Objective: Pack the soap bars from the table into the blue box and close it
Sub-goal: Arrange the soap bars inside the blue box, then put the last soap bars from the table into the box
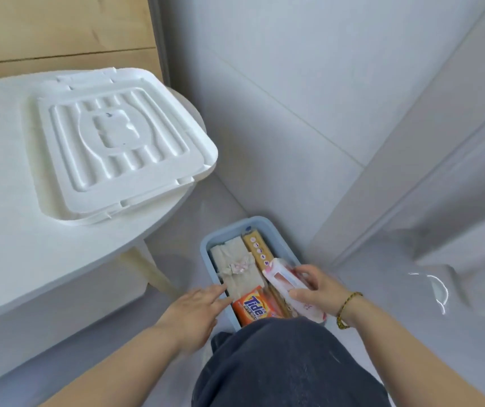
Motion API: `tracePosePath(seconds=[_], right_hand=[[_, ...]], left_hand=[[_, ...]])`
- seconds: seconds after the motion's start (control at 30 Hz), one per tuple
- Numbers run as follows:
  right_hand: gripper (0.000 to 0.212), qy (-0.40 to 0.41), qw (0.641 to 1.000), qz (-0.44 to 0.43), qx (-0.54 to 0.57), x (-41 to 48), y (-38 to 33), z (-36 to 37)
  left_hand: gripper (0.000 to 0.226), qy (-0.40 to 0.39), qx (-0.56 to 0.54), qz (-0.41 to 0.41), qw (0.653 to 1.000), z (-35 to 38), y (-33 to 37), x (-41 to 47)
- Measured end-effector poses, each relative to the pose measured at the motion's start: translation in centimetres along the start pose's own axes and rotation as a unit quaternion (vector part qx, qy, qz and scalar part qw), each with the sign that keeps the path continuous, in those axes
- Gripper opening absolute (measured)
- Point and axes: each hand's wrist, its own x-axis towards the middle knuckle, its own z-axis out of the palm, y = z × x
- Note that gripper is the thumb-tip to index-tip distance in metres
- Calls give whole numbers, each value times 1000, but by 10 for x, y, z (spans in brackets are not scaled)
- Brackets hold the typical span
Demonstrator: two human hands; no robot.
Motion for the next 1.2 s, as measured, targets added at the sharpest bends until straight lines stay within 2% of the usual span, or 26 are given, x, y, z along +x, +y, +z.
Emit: tracePosePath(seconds=[0.1,0.23,0.4,0.5,0.73,1.07,1.2], right_hand=[[60,-12,997,70,14,28,25,22],[62,-34,987,157,8,52,38,35],[57,-114,969,199,-91,66,41,24],[63,-131,961,226,-95,71,34,31],[61,-57,977,187,-79,75,41,58],[58,-59,977,198,-43,74,38,55],[47,-16,980,153,-128,55,21,40]], left_hand=[[54,-60,44,1,997,13,-12,15],[54,-81,45,-3,996,26,-25,21],[53,-88,54,3,995,25,-28,29],[54,-93,43,-2,995,28,-28,29],[59,-88,2,-17,996,42,-29,27],[58,-80,6,-29,996,34,-23,24],[53,-42,-6,-37,998,18,-17,16]])
